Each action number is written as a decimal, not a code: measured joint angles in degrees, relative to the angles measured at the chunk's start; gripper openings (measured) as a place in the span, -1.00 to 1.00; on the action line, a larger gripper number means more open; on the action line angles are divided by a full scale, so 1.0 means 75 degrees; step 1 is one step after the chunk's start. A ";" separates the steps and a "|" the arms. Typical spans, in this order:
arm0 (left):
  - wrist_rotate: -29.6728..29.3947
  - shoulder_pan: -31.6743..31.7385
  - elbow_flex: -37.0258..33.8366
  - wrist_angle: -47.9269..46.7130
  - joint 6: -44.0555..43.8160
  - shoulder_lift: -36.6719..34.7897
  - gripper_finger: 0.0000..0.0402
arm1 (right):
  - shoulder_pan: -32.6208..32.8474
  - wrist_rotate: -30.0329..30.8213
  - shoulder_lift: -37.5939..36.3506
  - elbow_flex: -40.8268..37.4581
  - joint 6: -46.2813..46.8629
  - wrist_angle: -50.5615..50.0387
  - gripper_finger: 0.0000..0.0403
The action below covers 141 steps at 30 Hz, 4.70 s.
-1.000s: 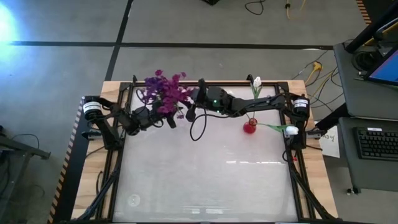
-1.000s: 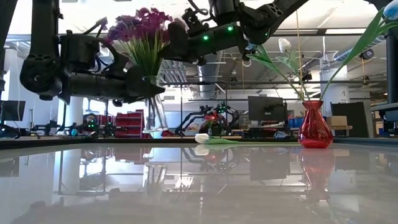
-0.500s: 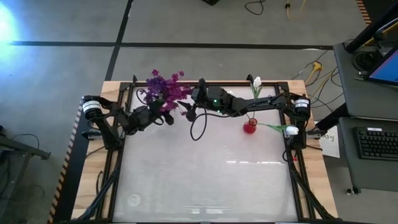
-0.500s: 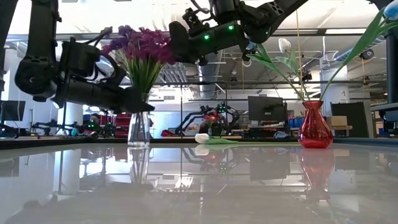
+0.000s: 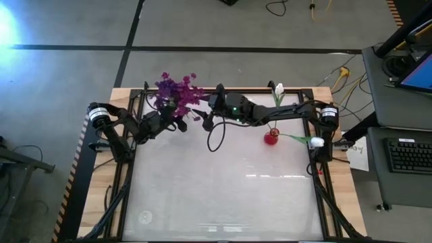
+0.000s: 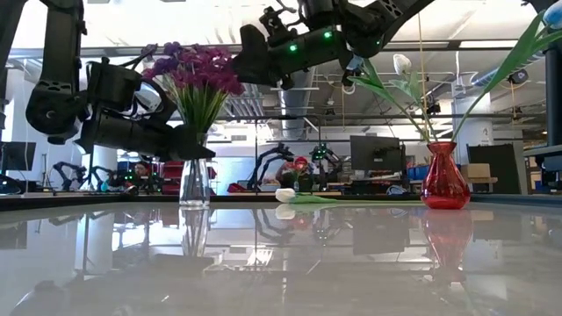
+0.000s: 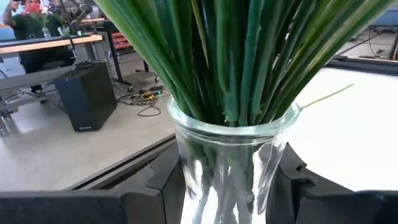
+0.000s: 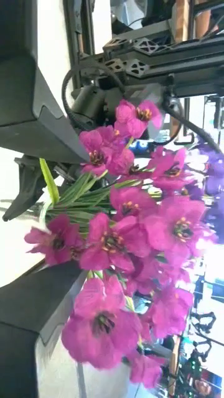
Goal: Sort flowers into vase by color
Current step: Put the violet flower into the transparent vase, then put the white tulip into the red vase
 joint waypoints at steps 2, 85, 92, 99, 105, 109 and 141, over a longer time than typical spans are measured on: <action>-0.0013 0.0000 -0.0001 -0.0011 -0.0062 0.0000 -0.29 | 0.0000 0.0000 -0.0074 0.0003 0.0012 -0.0084 0.33; 0.0749 -0.1603 -0.1087 -0.0939 -0.1940 -0.1670 0.39 | -0.3566 0.0315 -0.1361 0.2507 -0.1138 -0.8962 0.40; 0.0749 -0.1603 -0.1089 -0.1135 -0.1934 -0.1667 0.39 | -0.4439 0.0324 -0.1451 0.2507 -0.0279 -1.0051 0.36; 0.0749 -0.1603 -0.1089 -0.1139 -0.1934 -0.1664 0.39 | -0.4897 0.0318 -0.1463 0.2300 0.0085 -1.0785 0.25; 0.0746 -0.1603 -0.1088 -0.1143 -0.1934 -0.1664 0.39 | -0.4940 0.0310 -0.1465 0.2091 0.0657 -1.1299 0.21; 0.0746 -0.1603 -0.1089 -0.1143 -0.1934 -0.1664 0.39 | -0.4940 0.0306 -0.1479 0.2017 0.1143 -1.1583 0.19; 0.0743 -0.1603 -0.1087 -0.1146 -0.1942 -0.1664 0.39 | -0.5252 -0.1215 -0.1459 -0.0820 0.1260 -0.9072 0.15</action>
